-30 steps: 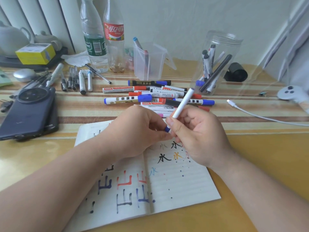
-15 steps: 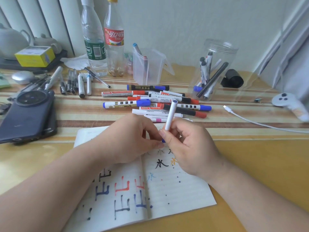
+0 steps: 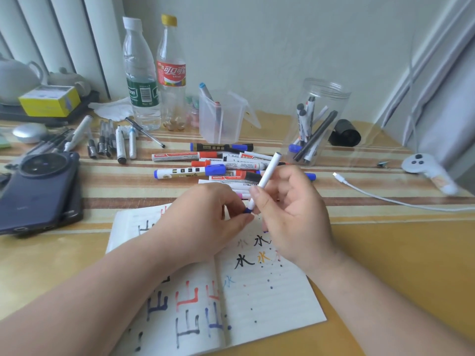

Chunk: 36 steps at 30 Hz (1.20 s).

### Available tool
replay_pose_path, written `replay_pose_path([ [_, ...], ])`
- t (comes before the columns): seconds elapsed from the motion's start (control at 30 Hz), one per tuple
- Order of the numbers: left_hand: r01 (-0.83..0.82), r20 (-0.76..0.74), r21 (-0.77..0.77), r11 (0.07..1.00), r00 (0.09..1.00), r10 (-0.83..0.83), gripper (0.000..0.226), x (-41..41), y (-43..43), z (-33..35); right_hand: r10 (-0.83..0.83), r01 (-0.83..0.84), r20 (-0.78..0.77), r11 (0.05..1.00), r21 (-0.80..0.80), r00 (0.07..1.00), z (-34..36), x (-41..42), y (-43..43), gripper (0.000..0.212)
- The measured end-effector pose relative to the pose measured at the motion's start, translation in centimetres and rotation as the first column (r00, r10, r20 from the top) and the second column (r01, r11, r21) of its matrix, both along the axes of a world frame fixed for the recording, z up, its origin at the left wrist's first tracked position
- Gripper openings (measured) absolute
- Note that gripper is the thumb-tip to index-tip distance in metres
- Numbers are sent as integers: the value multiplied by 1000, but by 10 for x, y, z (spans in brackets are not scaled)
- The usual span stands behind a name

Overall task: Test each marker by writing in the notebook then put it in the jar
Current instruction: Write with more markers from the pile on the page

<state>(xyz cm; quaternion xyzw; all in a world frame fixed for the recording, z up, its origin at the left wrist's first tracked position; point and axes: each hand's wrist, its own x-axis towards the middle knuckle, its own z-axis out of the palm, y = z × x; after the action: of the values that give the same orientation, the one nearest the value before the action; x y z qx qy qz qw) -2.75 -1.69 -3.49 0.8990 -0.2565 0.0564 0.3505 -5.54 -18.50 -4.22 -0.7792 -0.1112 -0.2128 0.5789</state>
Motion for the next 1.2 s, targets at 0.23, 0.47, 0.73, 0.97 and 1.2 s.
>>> replay_pose_path([
  [0.23,-83,135,-126,989,986,100,31,1,1,0,-19,18,-14,997,-76,1000,51,11,-8,4],
  [0.47,-85,142,-57,995,985,93,23,-2,2,-3,-407,483,321,850,-209,855,130,93,-51,15],
  [0.73,-76,125,-54,996,989,83,19,-2,-2,-1,-650,673,174,715,-190,740,132,156,-97,26],
  [0.97,-88,133,-60,994,987,95,18,0,-2,-2,-633,653,161,729,-207,757,115,125,-82,34],
  [1.2,-121,123,-55,991,984,127,16,2,1,-1,-338,10,-253,616,-788,907,74,60,-43,9],
])
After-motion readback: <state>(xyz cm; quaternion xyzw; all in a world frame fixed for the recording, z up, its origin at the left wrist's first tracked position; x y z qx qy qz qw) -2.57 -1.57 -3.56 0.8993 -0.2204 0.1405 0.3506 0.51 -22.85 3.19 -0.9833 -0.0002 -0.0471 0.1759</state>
